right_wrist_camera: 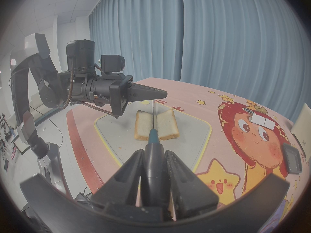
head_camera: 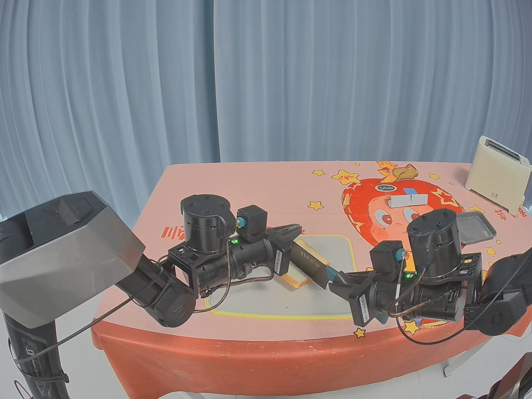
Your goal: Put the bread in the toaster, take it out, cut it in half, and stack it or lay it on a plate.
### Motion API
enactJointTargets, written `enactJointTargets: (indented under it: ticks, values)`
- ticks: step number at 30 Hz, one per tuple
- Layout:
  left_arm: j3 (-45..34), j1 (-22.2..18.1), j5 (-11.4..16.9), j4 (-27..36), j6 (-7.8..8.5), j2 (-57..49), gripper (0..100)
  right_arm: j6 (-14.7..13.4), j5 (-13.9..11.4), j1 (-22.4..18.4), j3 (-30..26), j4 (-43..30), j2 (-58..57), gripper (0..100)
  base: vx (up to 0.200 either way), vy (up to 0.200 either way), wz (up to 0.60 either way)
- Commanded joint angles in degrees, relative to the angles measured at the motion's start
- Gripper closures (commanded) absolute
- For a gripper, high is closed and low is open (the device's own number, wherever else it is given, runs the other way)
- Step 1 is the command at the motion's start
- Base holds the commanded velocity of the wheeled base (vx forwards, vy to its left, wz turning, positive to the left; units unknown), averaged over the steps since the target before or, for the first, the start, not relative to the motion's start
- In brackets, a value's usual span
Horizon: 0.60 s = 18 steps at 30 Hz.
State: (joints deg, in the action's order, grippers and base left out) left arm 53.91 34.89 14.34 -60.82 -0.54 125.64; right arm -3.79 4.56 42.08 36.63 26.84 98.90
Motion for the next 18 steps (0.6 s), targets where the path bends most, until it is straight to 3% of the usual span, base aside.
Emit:
enactJointTargets:
  ticks: [1,18]
  values:
    - [-0.21,0.00,-0.01,-0.27,-0.08,0.31,100,0.01,0.01,0.02,0.28,0.49,0.24,100,0.000,0.000,0.00]
    - [1.20,0.00,-0.01,-1.58,-0.08,0.57,100,0.01,0.01,0.19,0.02,-0.12,0.59,100,0.000,0.000,0.00]
